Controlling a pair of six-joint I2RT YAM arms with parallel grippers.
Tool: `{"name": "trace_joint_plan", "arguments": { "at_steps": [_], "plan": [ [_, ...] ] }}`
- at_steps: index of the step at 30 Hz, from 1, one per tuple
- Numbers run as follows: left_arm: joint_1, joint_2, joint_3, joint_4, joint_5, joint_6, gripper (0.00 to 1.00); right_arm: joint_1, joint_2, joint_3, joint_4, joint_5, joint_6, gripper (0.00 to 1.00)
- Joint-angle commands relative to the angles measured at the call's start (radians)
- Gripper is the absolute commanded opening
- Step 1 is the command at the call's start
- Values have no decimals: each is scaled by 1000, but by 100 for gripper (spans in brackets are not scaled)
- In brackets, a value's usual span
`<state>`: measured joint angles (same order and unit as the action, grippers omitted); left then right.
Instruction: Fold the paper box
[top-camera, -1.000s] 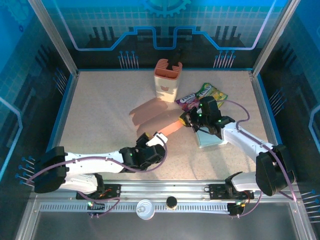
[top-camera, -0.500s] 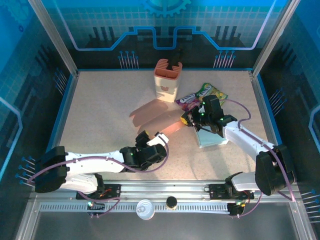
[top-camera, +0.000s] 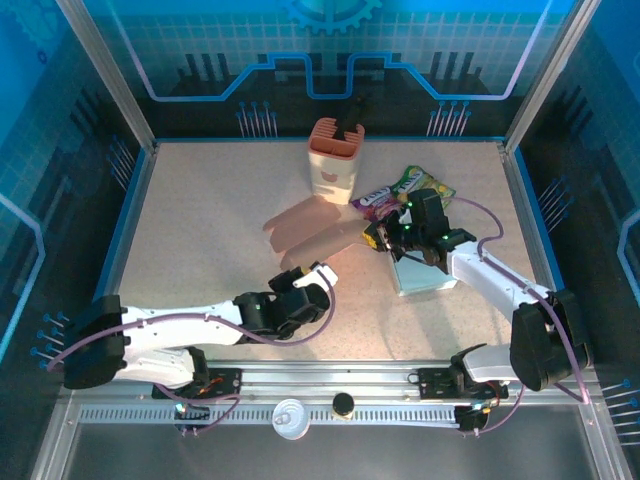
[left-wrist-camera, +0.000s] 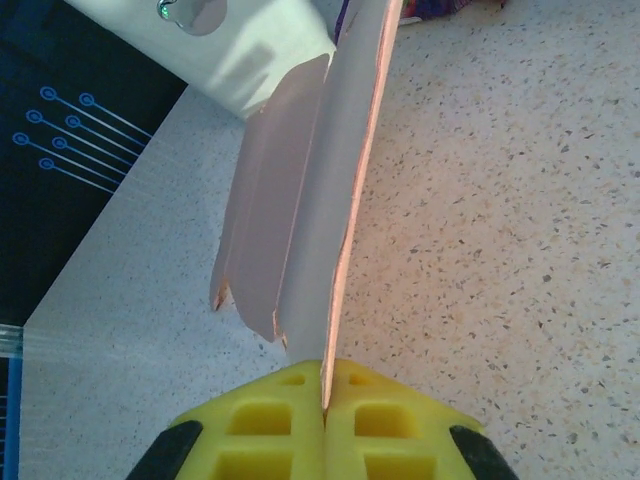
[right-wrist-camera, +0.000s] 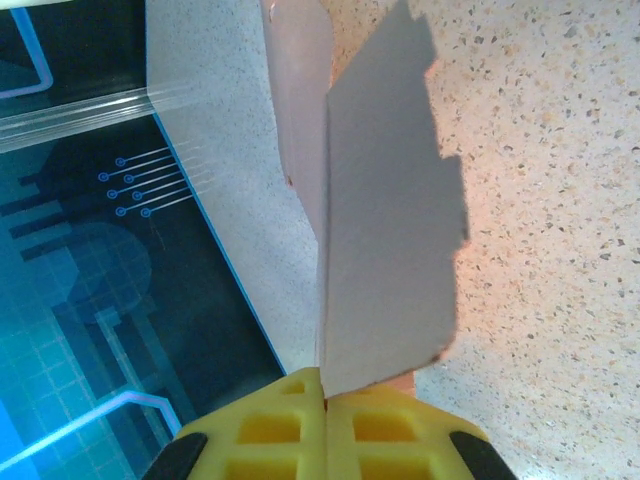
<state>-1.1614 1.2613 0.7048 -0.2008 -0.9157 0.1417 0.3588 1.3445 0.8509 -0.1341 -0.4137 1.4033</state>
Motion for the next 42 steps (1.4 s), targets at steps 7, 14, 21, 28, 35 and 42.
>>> {"name": "trace_joint_plan", "arguments": {
  "at_steps": [7,14,21,28,35,42],
  "plan": [
    [5,-39,31,4,36,-31,0,-17,-153,76,-157,82,-116,46],
    [6,-50,75,-36,63,-79,0,105,-369,34,-270,296,-124,62],
    [8,-23,121,-60,70,-90,0,415,-302,47,-212,543,-28,61],
    [8,-31,140,-60,89,-95,0,486,-194,107,-178,613,-6,59],
    [8,-16,170,-72,90,-88,0,500,-129,132,-162,627,4,52],
    [9,-7,185,-96,86,-104,0,535,-180,144,-205,708,-4,53]
  ]
}}
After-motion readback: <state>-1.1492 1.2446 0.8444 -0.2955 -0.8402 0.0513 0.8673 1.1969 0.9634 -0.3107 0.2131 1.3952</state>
